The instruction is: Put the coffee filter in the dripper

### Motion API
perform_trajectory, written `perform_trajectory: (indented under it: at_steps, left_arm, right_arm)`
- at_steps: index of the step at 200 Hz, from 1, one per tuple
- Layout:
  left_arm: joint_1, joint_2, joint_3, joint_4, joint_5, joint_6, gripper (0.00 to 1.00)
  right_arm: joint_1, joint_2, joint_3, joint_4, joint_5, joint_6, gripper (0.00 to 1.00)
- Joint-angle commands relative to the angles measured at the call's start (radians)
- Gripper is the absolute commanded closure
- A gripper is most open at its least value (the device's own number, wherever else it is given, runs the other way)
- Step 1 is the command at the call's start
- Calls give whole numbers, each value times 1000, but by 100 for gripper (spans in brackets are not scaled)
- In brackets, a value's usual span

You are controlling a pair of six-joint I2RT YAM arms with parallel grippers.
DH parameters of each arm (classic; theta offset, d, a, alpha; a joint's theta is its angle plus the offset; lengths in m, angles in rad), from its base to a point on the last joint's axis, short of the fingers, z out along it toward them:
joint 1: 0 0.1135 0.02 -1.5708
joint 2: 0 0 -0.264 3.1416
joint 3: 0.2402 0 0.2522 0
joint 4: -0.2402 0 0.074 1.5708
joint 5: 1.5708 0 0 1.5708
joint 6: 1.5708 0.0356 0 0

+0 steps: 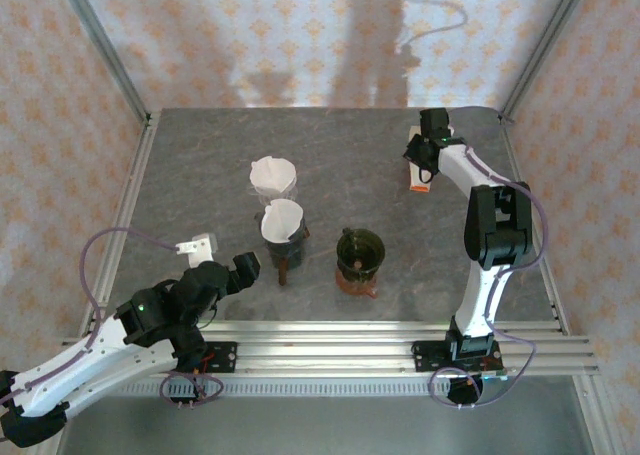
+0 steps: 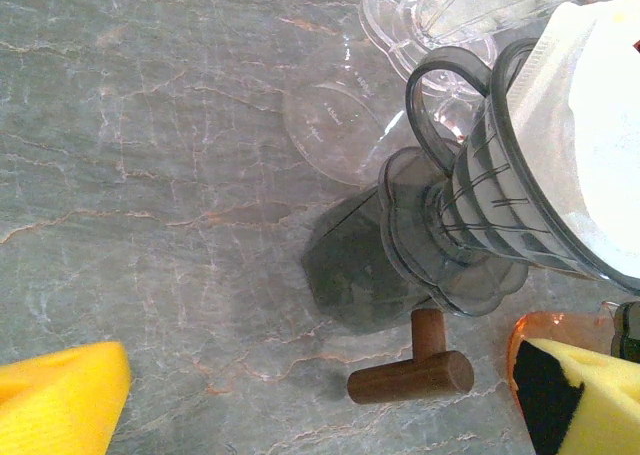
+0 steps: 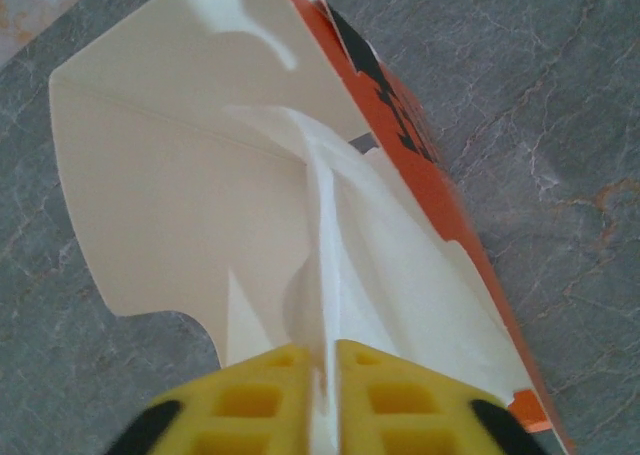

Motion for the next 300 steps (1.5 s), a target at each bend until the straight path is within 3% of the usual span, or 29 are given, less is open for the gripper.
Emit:
perform_trajectory:
  at_steps: [1,15,103,181,211,246,300]
  left_arm:
    - [8,2,25,9,-24,19,0]
    - [7,1,26,9,-25,18,0]
    - [8,3,40,20,-27,23,0]
    - [8,-8,61,4,-29,24,0]
    - [8,-21,62,5,-29,24,0]
    - [7,-21,66,2,-28,26,0]
    - [7,-23,63,5,-34,24,0]
  right_arm:
    - [-5,-21,17,4,13,-15,94]
    - [-4,-33,9,5,9,-19,100]
    - [13,-199,-112,-17,46,-50,100]
    - [53,-494,-332,-4,78,-47,100]
    - [98,-663,-412,-31,38,-46,100]
    - [160,-845,-480,-101,-105,-43,100]
    - [362,-1043,-446,-312,-210,-58,100]
